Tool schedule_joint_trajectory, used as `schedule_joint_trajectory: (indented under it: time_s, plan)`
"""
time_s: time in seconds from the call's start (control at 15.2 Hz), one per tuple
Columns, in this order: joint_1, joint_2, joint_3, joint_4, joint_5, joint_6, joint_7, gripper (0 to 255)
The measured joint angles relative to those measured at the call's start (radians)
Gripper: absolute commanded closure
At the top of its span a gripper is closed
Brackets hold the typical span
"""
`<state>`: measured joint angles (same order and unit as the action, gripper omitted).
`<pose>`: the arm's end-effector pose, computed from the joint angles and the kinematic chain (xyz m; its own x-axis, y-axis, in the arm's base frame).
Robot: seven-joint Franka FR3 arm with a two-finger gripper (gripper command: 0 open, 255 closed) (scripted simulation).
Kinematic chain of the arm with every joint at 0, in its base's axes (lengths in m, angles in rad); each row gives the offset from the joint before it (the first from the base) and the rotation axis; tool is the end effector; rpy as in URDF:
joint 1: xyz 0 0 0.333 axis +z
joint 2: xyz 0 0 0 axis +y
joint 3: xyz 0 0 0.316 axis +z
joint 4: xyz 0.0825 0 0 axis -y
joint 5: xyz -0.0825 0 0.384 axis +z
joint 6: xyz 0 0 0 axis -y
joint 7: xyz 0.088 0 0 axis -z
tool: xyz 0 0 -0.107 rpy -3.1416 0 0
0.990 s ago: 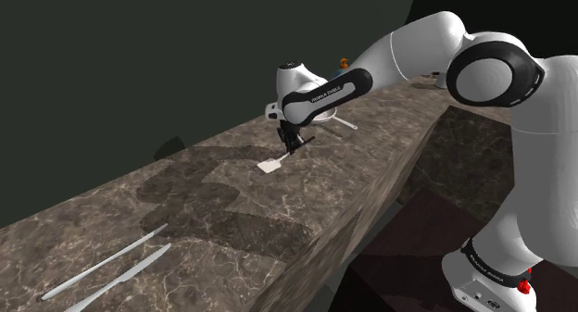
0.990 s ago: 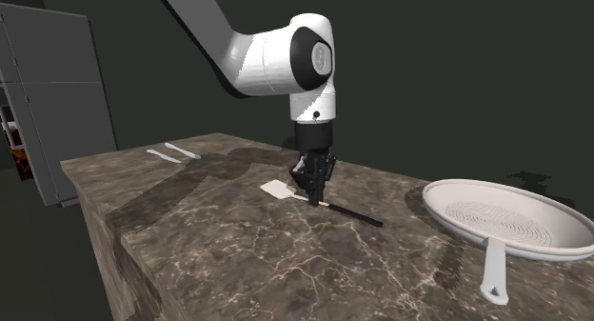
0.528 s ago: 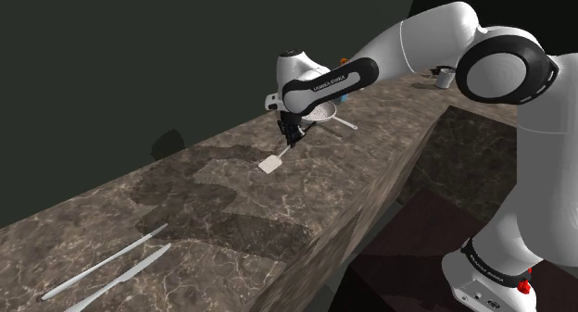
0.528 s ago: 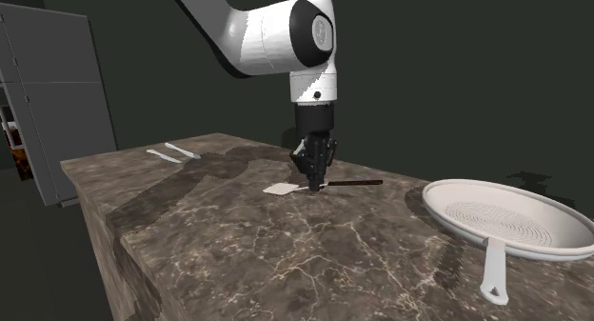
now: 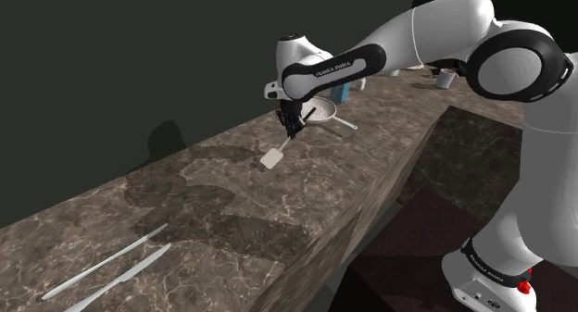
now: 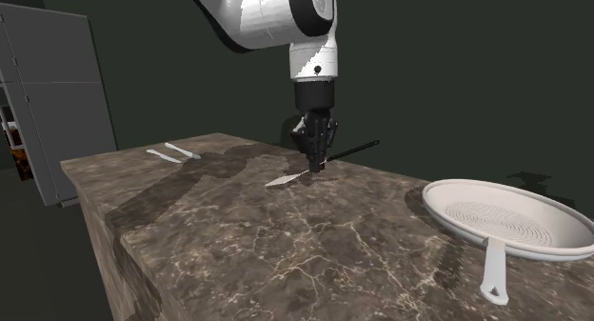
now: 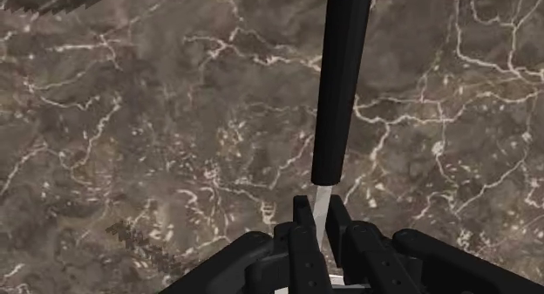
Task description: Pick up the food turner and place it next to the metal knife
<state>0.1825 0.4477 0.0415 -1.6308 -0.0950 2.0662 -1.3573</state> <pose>0.6586 0.1416 0.3598 -0.0520 0.9964 -0.0663 0.9986 0.0522 0.0011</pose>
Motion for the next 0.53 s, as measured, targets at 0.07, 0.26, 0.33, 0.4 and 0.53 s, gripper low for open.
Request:
schedule_joint_trajectory:
  time_s: [0.07, 0.26, 0.33, 0.4, 0.53]
  plan:
    - [0.006, -0.004, 0.002, -0.002, -0.001, -0.002, 0.008, 255]
    - [0.044, -0.023, 0.017, -0.023, -0.005, -0.006, 0.061, 255]
    - [0.059, -0.028, 0.023, -0.027, -0.007, -0.007, 0.082, 255]
    - [0.073, -0.026, 0.028, -0.023, -0.009, -0.010, 0.102, 255]
    - [0.102, -0.016, 0.039, -0.009, -0.014, -0.018, 0.142, 255]
